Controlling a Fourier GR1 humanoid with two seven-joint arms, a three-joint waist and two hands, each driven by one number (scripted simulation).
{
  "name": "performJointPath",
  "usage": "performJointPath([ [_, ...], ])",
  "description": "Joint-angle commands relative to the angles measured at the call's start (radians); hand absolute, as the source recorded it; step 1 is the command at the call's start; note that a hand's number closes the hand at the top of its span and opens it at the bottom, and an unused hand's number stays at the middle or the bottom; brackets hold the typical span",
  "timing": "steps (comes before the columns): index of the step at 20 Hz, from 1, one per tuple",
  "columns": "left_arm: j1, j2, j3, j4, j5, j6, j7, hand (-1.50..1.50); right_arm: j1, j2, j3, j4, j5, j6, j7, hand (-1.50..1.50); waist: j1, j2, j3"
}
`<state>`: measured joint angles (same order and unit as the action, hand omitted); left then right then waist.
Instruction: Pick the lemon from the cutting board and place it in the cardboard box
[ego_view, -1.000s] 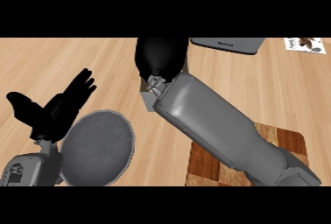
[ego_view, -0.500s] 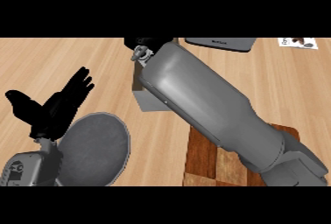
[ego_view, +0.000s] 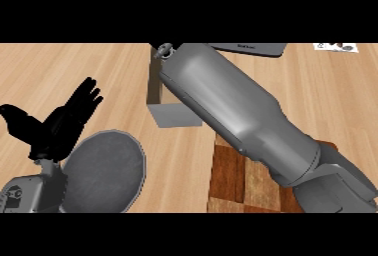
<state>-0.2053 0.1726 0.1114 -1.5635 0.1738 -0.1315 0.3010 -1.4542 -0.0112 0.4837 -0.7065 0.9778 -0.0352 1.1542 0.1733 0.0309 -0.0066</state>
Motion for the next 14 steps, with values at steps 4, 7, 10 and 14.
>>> performJointPath([
  [4, -0.006, 0.026, 0.023, -0.006, 0.013, -0.011, 0.009, 0.0, 0.005, 0.011, 0.011, 0.113, -0.073, -0.144, 0.1, 1.5, -0.007, 0.003, 0.002],
  [7, -0.011, -0.006, 0.009, -0.006, -0.001, 0.015, -0.007, 0.0, 0.084, 0.011, 0.03, 0.122, -0.099, -0.245, 0.059, 1.5, -0.013, 0.005, 0.003],
  [10, -0.022, 0.007, 0.012, 0.0, -0.007, 0.013, 0.0, 0.0, 0.147, 0.011, -0.018, 0.14, -0.194, -0.26, 0.03, 1.5, -0.01, 0.012, 0.004],
  [14, 0.003, -0.011, -0.006, -0.01, -0.015, 0.012, -0.018, 0.0, 0.151, 0.011, -0.03, 0.173, -0.258, -0.27, 0.09, -1.5, -0.007, 0.002, 0.004],
])
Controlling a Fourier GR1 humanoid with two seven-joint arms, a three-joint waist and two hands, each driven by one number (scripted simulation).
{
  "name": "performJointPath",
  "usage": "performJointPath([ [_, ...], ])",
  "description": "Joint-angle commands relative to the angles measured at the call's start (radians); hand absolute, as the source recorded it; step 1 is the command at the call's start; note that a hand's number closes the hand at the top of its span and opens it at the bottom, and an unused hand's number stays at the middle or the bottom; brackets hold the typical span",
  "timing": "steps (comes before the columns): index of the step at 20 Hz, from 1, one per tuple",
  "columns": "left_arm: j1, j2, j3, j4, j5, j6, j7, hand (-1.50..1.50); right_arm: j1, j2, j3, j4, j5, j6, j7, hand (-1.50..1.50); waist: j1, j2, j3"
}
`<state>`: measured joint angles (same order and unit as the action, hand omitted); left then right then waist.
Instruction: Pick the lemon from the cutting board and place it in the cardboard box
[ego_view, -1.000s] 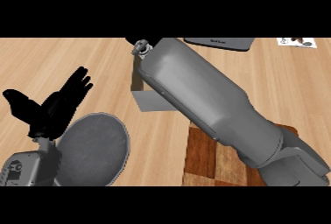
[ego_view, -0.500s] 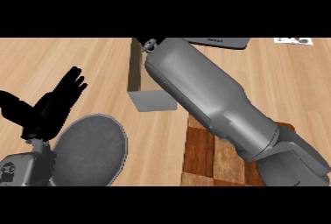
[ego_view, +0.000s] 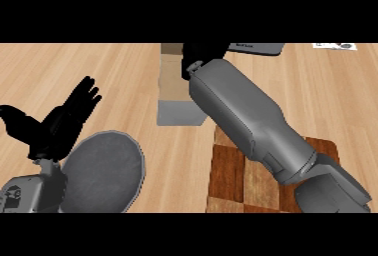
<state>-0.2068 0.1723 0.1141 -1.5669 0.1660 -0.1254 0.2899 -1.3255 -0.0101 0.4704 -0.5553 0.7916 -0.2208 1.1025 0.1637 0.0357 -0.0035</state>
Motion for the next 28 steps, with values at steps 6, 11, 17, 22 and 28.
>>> performJointPath([
  [6, -0.006, -0.011, 0.002, 0.032, 0.001, 0.002, -0.013, 0.0, 0.079, 0.01, 0.061, 0.0, -0.134, -0.239, 0.0, -1.5, 0.0, 0.0, 0.001],
  [11, 0.02, 0.022, 0.022, 0.006, 0.004, -0.011, -0.009, 0.0, 0.062, 0.01, 0.017, -0.032, -0.081, -0.532, -0.007, -1.5, -0.027, -0.012, 0.004],
  [17, 0.016, 0.023, 0.043, 0.019, 0.017, 0.0, 0.003, 0.0, 0.065, 0.01, 0.008, -0.079, -0.06, -0.792, 0.052, -1.5, -0.063, -0.023, 0.002],
  [22, 0.073, 0.013, 0.048, 0.018, -0.007, 0.014, -0.042, 0.0, 0.124, 0.01, 0.084, -0.13, -0.052, -0.889, 0.136, -1.5, -0.103, -0.036, 0.002],
  [28, 0.106, 0.066, 0.13, -0.023, 0.043, 0.009, -0.009, 0.0, 0.275, 0.01, 0.078, -0.295, -0.014, -0.927, 0.084, -1.5, -0.171, -0.047, 0.003],
])
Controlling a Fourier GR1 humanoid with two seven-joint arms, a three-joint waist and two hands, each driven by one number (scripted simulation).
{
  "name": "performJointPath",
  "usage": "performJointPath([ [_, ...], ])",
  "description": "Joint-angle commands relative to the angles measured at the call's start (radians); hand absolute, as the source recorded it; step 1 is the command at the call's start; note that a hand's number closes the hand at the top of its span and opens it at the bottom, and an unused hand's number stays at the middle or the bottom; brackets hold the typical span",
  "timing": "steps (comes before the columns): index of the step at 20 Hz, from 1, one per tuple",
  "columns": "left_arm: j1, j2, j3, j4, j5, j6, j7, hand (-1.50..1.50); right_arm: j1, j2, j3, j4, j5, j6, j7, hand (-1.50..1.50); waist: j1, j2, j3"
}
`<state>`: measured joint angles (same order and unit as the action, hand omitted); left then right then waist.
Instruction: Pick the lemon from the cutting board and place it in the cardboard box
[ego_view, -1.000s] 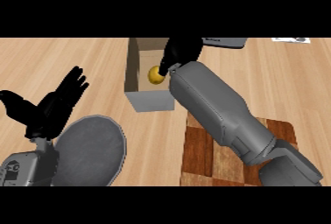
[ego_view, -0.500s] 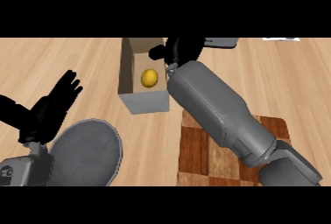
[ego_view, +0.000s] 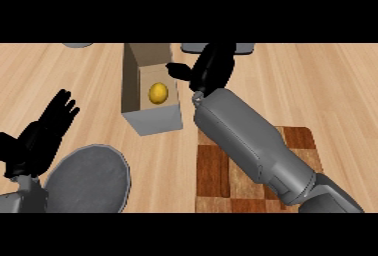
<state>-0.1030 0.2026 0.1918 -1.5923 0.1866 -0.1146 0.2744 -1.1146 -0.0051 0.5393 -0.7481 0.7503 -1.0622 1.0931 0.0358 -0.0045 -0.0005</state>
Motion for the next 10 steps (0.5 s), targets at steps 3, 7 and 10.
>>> performJointPath([
  [3, 0.075, -0.018, 0.002, -0.079, -0.004, 0.023, 0.016, 0.0, 0.114, 0.005, 0.062, -0.205, 0.101, -0.033, 0.164, -1.5, -0.043, -0.008, 0.0],
  [7, 0.097, 0.002, 0.038, -0.027, 0.014, -0.022, -0.049, 0.0, 0.233, 0.005, 0.024, -0.302, 0.17, -0.023, 0.108, -1.5, -0.044, -0.001, 0.0],
  [10, 0.105, 0.026, 0.044, -0.143, 0.049, -0.016, 0.074, 0.0, 0.326, 0.005, 0.052, -0.391, 0.259, 0.034, 0.15, -1.5, -0.039, -0.003, 0.0],
])
